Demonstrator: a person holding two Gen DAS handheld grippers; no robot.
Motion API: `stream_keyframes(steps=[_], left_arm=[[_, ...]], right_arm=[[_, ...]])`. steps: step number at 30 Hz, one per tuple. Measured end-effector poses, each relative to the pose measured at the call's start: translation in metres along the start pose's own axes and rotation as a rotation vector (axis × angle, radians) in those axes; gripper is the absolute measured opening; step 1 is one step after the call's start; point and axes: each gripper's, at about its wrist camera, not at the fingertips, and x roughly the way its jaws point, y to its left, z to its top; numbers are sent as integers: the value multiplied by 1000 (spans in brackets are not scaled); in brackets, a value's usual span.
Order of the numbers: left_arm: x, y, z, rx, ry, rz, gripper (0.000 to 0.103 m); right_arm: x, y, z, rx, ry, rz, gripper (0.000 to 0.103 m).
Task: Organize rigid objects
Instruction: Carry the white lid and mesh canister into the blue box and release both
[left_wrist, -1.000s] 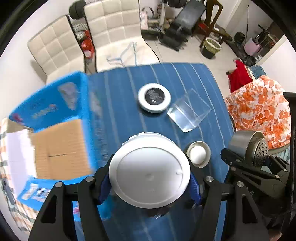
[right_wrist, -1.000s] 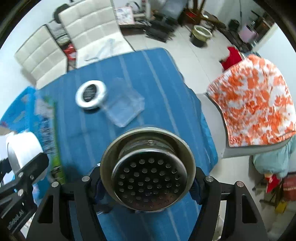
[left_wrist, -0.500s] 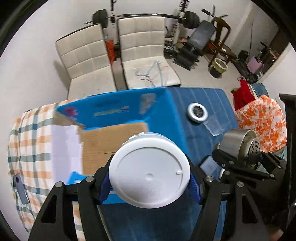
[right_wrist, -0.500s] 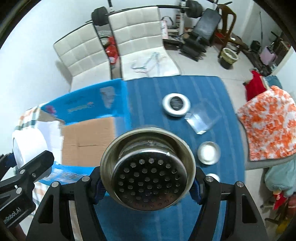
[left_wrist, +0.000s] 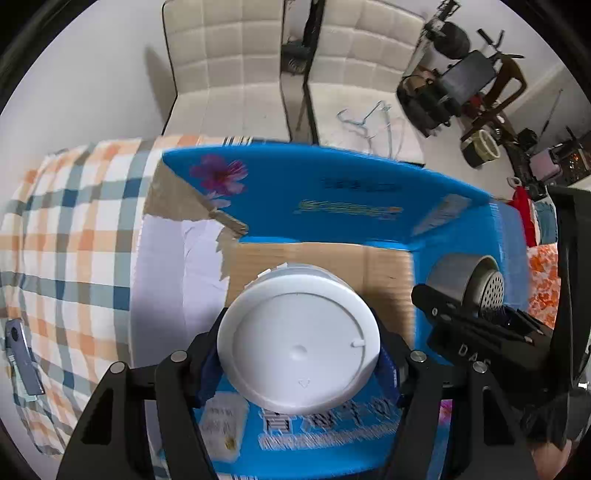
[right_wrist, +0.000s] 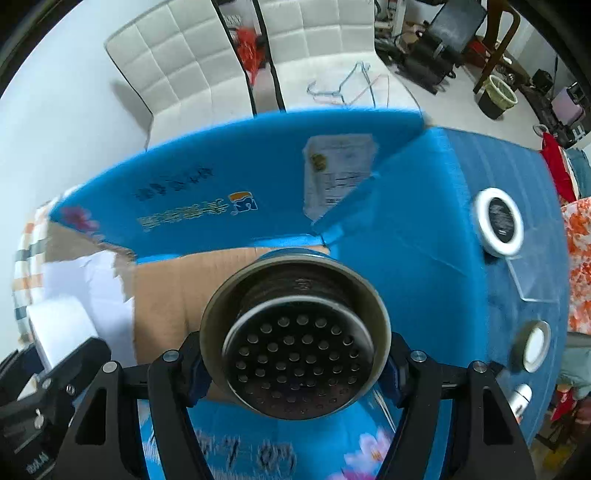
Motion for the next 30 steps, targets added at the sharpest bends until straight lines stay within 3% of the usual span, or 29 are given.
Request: stream_keyframes(steps=[10, 13, 15, 16, 19, 30], left_arm=[[58, 22, 9, -60, 105, -26, 65], [60, 20, 7, -59, 117, -37, 65], [59, 19, 6, -68, 124, -46, 65], [58, 21, 7, -76, 128, -54, 65], [53, 27, 5, -91, 129, -73, 65], [72, 14, 27, -27, 181, -94, 65]], right_arm=[[67, 16, 18, -42, 79, -54, 74], [67, 15, 18, -49, 90, -33, 80], [61, 17, 15, -49, 92, 1, 93], [55, 18, 13, -63, 91, 9, 95], [45, 18, 4, -99, 87, -38, 97], [48, 13, -41, -109, 156, -34, 97]])
